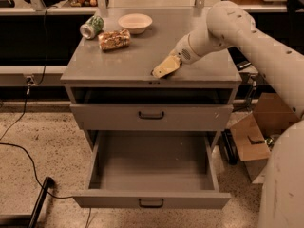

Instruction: Place rxbar chocolate into middle drawer

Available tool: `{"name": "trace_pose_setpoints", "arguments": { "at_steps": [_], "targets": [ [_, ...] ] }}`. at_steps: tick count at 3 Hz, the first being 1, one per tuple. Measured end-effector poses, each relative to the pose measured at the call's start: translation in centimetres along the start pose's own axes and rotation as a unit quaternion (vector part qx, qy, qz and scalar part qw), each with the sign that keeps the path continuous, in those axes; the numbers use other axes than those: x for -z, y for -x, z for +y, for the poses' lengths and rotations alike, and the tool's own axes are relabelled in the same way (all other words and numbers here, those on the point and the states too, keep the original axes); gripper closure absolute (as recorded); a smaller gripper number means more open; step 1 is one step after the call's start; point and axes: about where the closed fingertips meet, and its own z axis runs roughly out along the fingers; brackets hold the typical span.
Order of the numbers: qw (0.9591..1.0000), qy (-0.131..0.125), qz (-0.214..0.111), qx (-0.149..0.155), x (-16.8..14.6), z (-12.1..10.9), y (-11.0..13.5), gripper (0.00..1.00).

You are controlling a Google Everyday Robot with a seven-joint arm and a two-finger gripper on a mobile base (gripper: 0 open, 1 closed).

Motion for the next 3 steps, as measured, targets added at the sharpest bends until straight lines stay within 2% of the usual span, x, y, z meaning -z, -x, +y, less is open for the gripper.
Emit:
{"name": "trace_pose_setpoints", "arguments": {
  "at_steps": [2, 3],
  "targets": [
    [1.0, 0.001, 0.0, 0.0, 0.14, 0.02, 0.23, 0.92],
    [1.0, 0.001, 0.0, 0.0, 0.2, 0.02, 0.29, 1.0]
  ]
}}
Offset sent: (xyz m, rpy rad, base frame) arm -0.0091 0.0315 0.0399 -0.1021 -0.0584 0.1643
